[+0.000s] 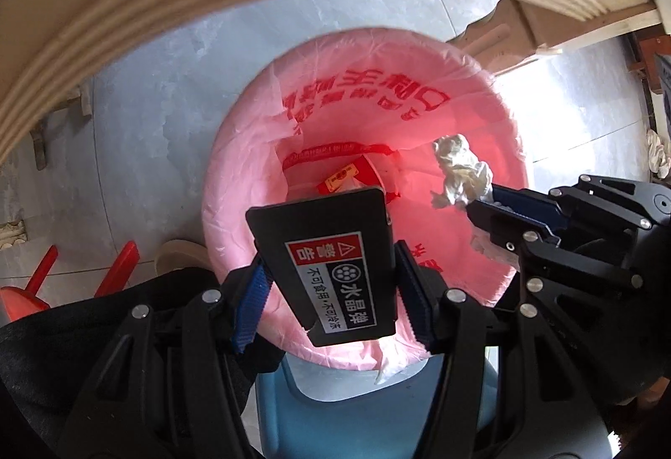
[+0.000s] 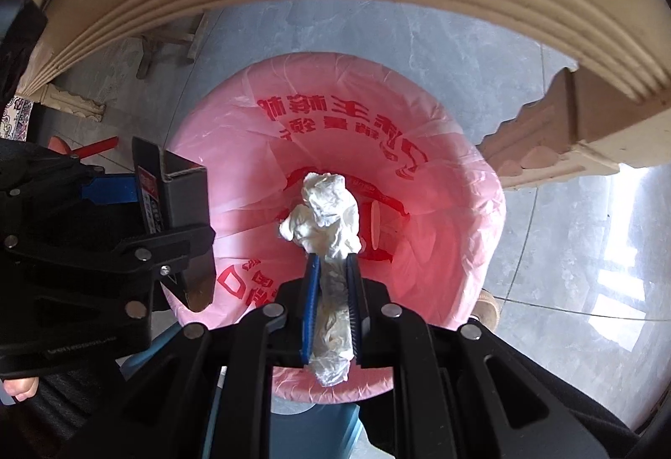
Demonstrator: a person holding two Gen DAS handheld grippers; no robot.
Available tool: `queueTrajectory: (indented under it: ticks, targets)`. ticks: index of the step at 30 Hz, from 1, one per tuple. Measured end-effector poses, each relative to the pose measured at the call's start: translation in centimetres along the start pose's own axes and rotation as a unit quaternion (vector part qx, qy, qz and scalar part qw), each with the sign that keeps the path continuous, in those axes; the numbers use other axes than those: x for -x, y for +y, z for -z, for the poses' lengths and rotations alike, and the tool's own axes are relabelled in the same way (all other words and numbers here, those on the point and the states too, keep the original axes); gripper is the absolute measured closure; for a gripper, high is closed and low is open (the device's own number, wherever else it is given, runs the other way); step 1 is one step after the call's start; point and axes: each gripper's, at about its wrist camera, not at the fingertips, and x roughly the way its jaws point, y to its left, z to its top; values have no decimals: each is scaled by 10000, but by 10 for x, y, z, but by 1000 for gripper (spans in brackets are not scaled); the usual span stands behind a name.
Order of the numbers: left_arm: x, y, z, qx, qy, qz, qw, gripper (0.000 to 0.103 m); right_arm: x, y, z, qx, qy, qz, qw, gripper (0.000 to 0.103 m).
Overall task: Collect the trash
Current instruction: 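Open the left tool and the right tool to drop both items into the bin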
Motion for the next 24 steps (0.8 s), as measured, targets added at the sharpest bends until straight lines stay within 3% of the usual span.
queueTrajectory:
  ticks: [4, 6, 8, 12, 15, 24]
  targets:
    - [-8, -2, -1, -57, 103, -147, 9998, 47, -7, 2, -2, 110, 59, -104, 9999, 81]
    - [-8, -2, -2, -70, 120, -249, 9996, 46, -9, 2, -5, 179, 45, 127, 9997, 62]
    - [-7, 2, -4, -9, 124, -220, 9997, 39, -8, -1, -5, 201, 40, 343, 9992, 53]
    - [-3, 13, -6, 196, 97, -27, 9998, 32, -7, -14, -6, -112, 36, -20, 9999, 44]
    - [0, 15, -5, 242, 39, 2, 9997, 32, -5, -17, -7, -186, -50, -78, 9998, 39]
    - [8, 12, -3, 155, -85, -199, 9996, 31, -3, -11, -7, -140, -58, -56, 9999, 38]
